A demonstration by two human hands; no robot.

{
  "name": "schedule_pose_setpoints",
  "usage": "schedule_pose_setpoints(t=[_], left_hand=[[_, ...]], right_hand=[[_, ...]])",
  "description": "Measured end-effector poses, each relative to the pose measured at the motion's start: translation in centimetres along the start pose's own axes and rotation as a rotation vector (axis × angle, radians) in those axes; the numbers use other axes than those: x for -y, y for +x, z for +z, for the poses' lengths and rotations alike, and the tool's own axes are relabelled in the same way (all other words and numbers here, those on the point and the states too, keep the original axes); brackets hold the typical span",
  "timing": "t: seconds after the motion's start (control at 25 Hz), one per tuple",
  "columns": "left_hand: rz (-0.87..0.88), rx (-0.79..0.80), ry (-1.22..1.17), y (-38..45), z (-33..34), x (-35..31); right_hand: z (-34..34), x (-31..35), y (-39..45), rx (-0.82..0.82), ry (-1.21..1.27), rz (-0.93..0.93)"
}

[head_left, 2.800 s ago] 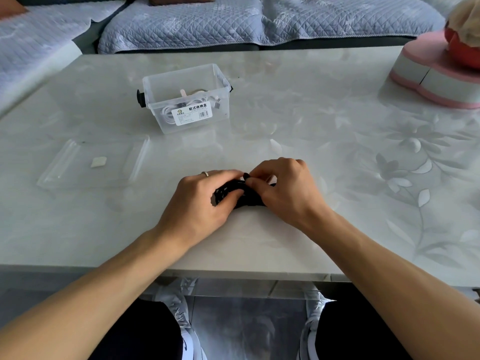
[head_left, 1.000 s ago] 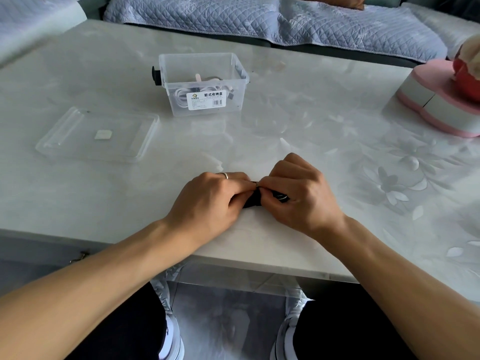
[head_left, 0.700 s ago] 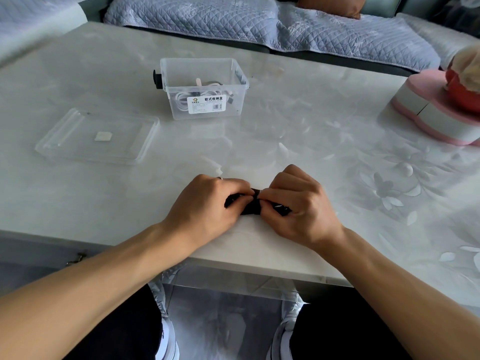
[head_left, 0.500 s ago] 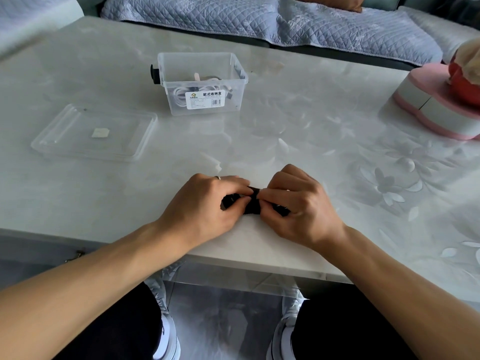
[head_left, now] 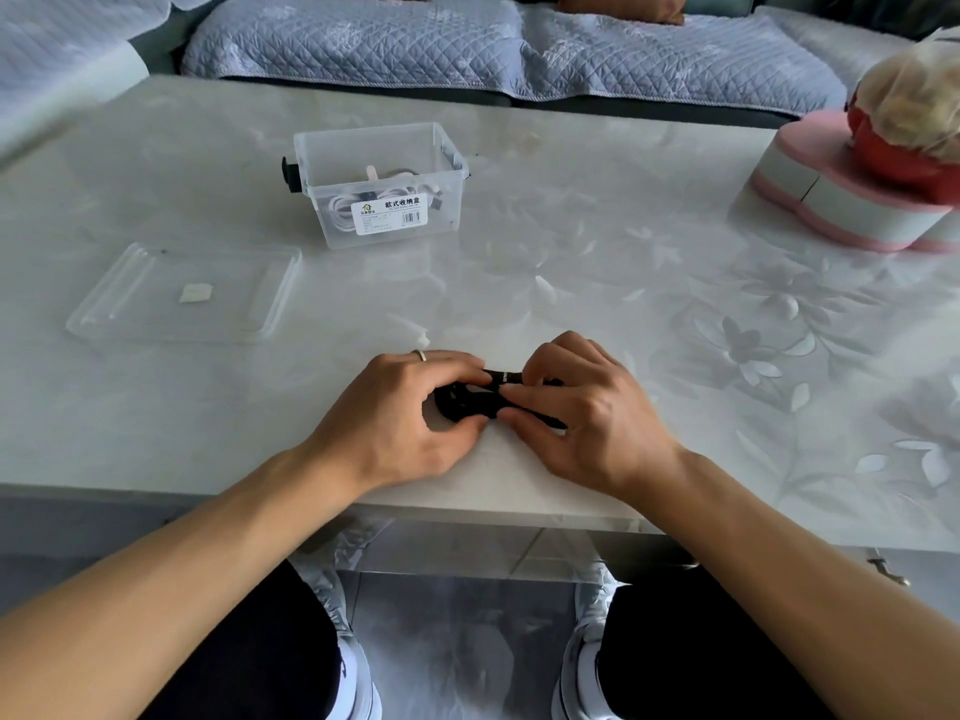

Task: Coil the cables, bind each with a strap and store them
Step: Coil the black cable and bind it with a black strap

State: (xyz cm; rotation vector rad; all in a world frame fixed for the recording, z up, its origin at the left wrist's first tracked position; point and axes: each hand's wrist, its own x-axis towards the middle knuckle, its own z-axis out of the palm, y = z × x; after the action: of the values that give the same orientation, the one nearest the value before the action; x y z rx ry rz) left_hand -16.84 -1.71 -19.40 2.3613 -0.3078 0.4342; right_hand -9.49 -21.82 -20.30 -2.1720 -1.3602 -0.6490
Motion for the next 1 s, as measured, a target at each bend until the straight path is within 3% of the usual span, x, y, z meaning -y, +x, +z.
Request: schedule_pose_setpoints(t=[0.2, 0.4, 0.8, 1.0], left_hand=[[0.058, 0.008, 0.018, 0.2, -0.3, 0.3], [0.082, -0.018, 0.026, 0.5, -0.8, 0.1], [0.17, 0.045, 0.156, -0.3, -0.6, 0.1], [0.201, -0.031, 0.13, -0.3, -0.4, 0.2]], right_hand=[[-0.8, 0.2, 0.2, 0.146, 0.178, 0.247], [-1.5, -0.3, 0.6, 0.275, 0.163, 0.283], [-2.1, 0.1, 0.7, 0.25, 0.18, 0.319], [-1.1, 0.8, 1.0, 0.167, 0.115, 0.184]])
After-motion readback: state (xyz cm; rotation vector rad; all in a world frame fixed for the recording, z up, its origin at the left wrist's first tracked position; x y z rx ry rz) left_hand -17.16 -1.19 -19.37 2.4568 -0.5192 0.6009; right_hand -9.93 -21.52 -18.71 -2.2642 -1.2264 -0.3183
